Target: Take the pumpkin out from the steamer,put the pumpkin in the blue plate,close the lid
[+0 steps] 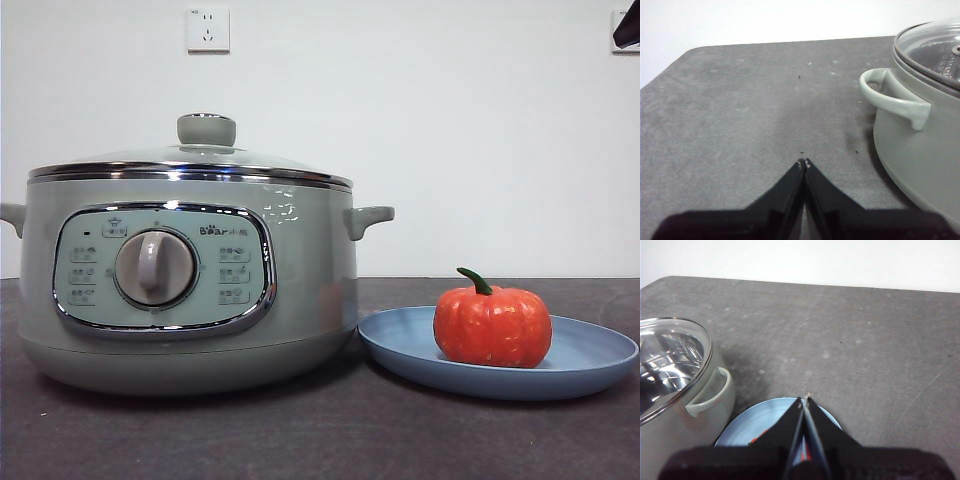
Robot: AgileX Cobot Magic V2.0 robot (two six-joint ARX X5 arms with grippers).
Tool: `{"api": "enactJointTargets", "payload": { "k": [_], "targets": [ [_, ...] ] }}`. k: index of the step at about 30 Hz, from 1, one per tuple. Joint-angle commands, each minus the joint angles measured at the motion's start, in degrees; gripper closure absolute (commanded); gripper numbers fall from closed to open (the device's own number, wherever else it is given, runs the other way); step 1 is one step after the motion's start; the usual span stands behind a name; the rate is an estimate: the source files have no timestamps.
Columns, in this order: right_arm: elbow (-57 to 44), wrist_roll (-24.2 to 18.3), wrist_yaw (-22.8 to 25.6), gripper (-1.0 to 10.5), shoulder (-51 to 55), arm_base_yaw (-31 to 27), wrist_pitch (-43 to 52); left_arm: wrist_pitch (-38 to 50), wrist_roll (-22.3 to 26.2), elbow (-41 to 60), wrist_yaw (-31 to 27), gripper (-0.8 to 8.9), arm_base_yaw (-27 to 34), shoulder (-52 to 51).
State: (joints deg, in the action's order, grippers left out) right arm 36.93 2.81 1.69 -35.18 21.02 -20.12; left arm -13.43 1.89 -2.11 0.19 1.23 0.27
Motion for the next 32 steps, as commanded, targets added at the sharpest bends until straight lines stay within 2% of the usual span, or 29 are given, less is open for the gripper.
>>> {"api": "enactJointTargets", "payload": {
  "k": [1,13,20,24,29,32],
  "targets": [
    [-0.44,0.55,0.17,9.6,0.02,0.09,0.22,0.20,-0.48,0.98,0.02,8.17,0.22,-0.07],
    [-0.44,0.50,0.17,9.6,0.04,0.09,-0.15,0.20,-0.48,0.98,0.04,8.17,0.22,-0.07],
    [-0.59,-3.28,0.09,9.6,4.09,-0.74,-2.34,0.20,-0.48,0.98,0.02,8.17,0.22,-0.07],
    [-4.28,-4.63,-1.33,9.6,9.27,-4.35,-0.72,0.20,-0.48,0.98,0.04,8.17,0.22,-0.07],
    [-13.44,-4.63,-9.09,9.6,18.03,-11.10,2.75,0.20,-0.46,0.98,0.07,8.17,0.22,-0.07],
    [-19.91,-4.57,-9.29,9.6,22.64,-14.10,8.28,0.20,-0.46,0.98,0.02,8.17,0.22,-0.07]
  ]
}}
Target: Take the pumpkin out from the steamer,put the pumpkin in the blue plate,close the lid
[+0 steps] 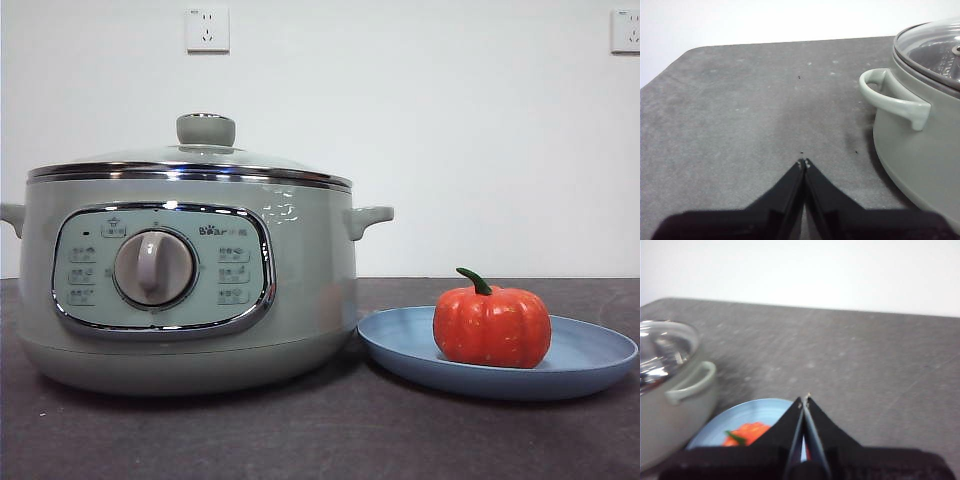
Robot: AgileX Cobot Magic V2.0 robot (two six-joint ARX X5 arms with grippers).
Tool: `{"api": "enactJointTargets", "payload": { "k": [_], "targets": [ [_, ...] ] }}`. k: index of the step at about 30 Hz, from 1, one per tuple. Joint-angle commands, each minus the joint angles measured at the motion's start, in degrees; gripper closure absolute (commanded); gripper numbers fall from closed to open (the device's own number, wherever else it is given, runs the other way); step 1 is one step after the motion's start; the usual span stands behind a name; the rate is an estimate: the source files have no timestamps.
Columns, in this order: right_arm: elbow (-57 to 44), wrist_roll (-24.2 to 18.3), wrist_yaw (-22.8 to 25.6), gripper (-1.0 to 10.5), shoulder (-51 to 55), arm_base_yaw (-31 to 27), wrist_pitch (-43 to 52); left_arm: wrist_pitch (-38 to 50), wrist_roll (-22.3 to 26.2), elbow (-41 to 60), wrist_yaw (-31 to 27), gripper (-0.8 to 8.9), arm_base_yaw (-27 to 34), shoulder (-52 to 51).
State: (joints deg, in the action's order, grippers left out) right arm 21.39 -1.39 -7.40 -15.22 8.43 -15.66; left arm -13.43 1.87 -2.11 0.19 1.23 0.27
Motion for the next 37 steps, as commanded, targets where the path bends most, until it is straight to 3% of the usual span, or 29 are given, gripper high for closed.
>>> {"api": "enactJointTargets", "payload": {
  "k": [1,18,22,37],
  "targets": [
    [-6.14,-0.28,-0.17,9.6,3.89,-1.92,5.27,0.20,-0.44,0.98,0.02,8.17,0.22,-0.07],
    [-20.76,1.97,1.79,9.6,12.92,-2.10,10.03,0.20,-0.42,0.98,0.04,8.17,0.22,-0.07],
    [-20.96,1.66,1.99,9.6,15.17,-2.10,5.44,0.20,-0.42,0.98,0.02,8.17,0.22,-0.07],
    [-20.90,1.73,1.77,9.6,13.66,-2.03,5.55,0.20,-0.42,0.98,0.04,8.17,0.22,-0.07]
  ]
}}
